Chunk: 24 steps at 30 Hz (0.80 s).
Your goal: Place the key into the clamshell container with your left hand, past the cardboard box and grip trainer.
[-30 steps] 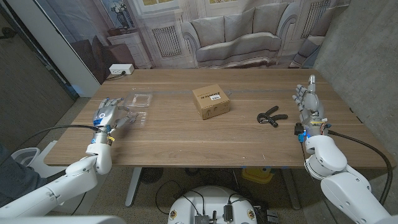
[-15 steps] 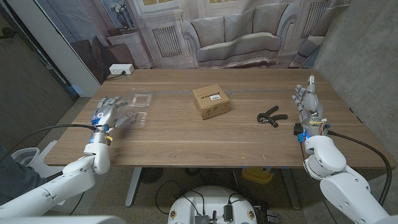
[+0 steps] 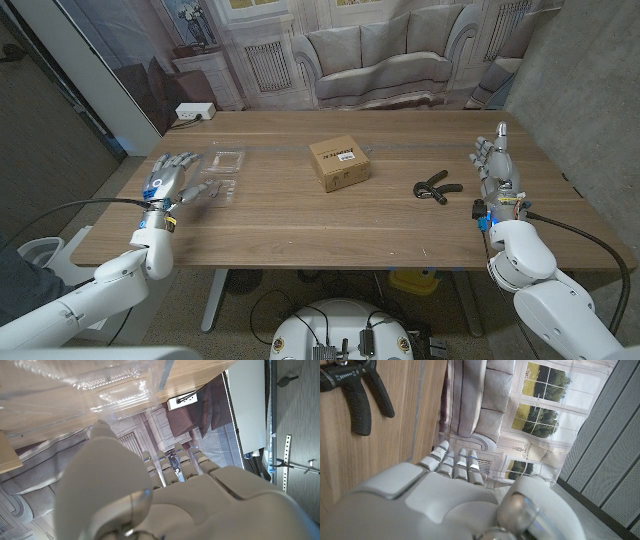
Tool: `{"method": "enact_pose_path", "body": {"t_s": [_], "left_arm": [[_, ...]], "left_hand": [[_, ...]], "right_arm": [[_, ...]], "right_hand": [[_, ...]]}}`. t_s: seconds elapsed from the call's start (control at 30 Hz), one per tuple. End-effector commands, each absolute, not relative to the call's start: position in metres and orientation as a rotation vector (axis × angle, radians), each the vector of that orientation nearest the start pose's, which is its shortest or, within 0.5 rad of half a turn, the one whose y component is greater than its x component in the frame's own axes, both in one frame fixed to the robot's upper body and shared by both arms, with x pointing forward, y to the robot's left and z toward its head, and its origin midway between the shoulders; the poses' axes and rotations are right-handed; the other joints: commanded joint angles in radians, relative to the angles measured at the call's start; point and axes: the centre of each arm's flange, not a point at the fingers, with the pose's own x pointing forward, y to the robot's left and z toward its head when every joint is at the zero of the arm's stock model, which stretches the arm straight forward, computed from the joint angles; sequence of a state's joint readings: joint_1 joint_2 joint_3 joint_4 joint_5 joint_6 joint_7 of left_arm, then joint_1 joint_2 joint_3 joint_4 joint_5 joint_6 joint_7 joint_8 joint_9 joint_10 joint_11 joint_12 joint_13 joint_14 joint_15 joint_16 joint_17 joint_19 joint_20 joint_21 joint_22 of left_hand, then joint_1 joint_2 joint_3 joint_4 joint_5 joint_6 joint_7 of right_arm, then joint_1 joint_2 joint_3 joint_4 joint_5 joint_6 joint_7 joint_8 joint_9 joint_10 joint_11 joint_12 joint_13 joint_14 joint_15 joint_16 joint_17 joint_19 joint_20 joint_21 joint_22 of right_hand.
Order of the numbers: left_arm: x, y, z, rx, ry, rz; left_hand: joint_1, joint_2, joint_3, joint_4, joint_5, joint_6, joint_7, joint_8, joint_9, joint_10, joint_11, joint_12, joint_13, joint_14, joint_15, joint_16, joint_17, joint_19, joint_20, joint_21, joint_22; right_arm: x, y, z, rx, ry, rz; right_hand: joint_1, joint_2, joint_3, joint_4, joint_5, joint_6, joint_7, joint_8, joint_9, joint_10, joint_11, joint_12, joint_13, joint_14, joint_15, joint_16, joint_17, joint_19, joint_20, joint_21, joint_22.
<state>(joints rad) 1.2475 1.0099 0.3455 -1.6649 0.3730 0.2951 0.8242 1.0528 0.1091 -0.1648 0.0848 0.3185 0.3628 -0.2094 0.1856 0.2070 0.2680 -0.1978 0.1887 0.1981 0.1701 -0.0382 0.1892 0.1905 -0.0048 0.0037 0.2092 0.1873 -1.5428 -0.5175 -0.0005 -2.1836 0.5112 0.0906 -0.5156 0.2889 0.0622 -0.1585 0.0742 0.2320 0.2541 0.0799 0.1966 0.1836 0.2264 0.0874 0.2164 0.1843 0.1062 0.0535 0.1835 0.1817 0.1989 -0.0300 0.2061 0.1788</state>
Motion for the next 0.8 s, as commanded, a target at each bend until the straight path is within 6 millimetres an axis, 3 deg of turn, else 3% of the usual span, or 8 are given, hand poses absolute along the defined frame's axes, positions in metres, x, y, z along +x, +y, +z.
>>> {"method": "enact_pose_path", "body": {"t_s": [0.03, 0.4, 0.8], "left_arm": [[0.525, 0.441, -0.083, 1.289, -0.581, 0.709], [0.518, 0.444, -0.069, 1.305, -0.595, 0.705], [0.501, 0.447, -0.039, 1.313, -0.63, 0.742]], "left_hand": [[-0.044, 0.012, -0.015, 0.032, 0.016, -0.012, 0.001, 0.01, 0.0, -0.009, 0.007, 0.007, 0.001, -0.008, -0.099, 0.003, 0.004, -0.014, 0.005, -0.005, 0.003], [-0.079, 0.021, -0.026, 0.053, 0.023, 0.013, 0.013, 0.025, -0.001, -0.009, 0.005, 0.009, 0.002, -0.013, -0.095, 0.003, 0.004, -0.022, 0.009, -0.005, 0.003], [-0.097, 0.026, -0.033, 0.061, 0.03, 0.039, 0.019, 0.035, -0.004, -0.014, 0.01, 0.009, 0.002, -0.018, -0.089, 0.003, 0.003, -0.038, 0.012, -0.008, 0.003]], "right_arm": [[0.45, -0.311, -0.063, 0.169, -0.63, -0.19], [0.449, -0.306, -0.063, 0.166, -0.63, -0.188], [0.442, -0.299, -0.058, 0.152, -0.633, -0.188]], "right_hand": [[0.002, 0.005, -0.008, 0.004, 0.004, 0.005, -0.005, 0.0, 0.005, 0.005, 0.007, -0.001, 0.003, 0.009, 0.002, 0.003, 0.002, 0.003, 0.004, -0.005, 0.006], [0.002, 0.005, -0.009, 0.004, 0.004, 0.005, -0.004, 0.0, 0.005, 0.005, 0.005, -0.001, 0.003, 0.009, 0.003, 0.003, 0.002, 0.002, 0.005, -0.006, 0.006], [0.003, 0.006, -0.01, 0.003, 0.004, 0.005, -0.006, -0.001, 0.005, 0.007, 0.007, 0.0, 0.003, 0.011, 0.004, 0.004, 0.002, 0.002, 0.005, -0.005, 0.006]]}}
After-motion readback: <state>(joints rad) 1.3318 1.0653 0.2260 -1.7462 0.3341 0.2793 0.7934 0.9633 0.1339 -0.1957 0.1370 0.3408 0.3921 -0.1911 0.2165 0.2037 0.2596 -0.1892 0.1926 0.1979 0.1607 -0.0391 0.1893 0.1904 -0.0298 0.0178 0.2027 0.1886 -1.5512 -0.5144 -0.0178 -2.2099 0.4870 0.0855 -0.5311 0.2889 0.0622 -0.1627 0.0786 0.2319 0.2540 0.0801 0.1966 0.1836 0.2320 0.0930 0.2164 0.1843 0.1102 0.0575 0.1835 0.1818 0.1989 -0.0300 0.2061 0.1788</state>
